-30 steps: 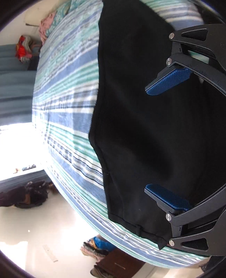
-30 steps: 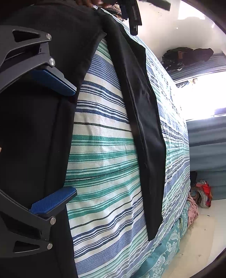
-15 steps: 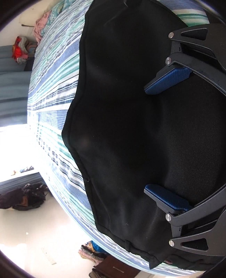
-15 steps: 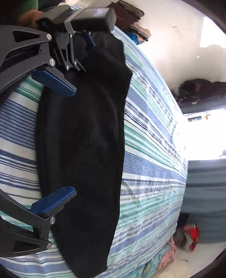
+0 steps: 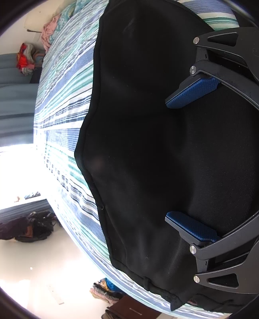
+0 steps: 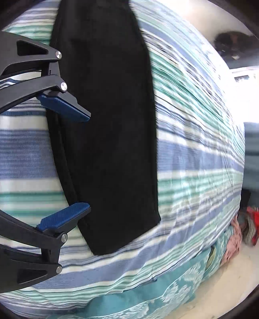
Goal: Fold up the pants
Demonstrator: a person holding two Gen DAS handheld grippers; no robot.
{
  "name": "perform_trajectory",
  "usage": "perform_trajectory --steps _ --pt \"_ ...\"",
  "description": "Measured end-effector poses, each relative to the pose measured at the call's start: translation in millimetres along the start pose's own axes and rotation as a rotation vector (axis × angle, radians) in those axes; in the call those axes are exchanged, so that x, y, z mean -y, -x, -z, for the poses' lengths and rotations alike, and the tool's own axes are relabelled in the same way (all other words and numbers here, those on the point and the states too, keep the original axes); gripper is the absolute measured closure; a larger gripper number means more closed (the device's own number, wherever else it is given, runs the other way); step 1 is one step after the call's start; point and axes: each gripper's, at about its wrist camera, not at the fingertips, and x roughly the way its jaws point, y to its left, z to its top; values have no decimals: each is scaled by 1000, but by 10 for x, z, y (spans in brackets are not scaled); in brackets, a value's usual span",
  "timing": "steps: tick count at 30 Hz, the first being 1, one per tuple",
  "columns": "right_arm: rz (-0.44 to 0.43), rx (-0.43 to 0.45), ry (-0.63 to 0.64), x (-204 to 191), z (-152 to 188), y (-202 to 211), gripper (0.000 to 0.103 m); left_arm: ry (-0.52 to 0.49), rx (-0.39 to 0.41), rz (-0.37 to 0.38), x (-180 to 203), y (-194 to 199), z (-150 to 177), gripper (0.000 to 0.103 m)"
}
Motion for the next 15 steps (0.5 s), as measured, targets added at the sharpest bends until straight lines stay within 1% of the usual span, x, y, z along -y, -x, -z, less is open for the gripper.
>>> perform_trajectory --steps 1,3,4,5,7,9,11,13,14,15 --pt "-2 29 -88 268 -124 46 15 1 1 0 4 0 4 1" --pt "12 85 -253 696 -306 112 0 3 4 3 4 -3 10 1" --pt "26 91 -321 873 -407 91 0 4 6 4 -2 -3 18 1" --pt "24 74 -380 1038 -495 29 0 5 7 6 -4 -6 20 1" --pt "19 12 -454 1256 -655 -146 0 8 11 9 -6 -7 26 1" --pt "2 0 -439 1289 -786 -277 4 10 14 11 -6 -13 31 1" --pt "-41 -5 -374 1203 -898 -420 7 8 16 9 -1 -14 32 1" --pt "-45 -54 -304 1050 -990 -643 8 8 18 10 -1 -14 32 1" --pt "-43 -85 -273 969 -995 -754 21 9 19 10 -3 -12 33 1" --pt "-58 -108 -248 891 -977 -843 51 8 19 9 -4 -14 33 1"
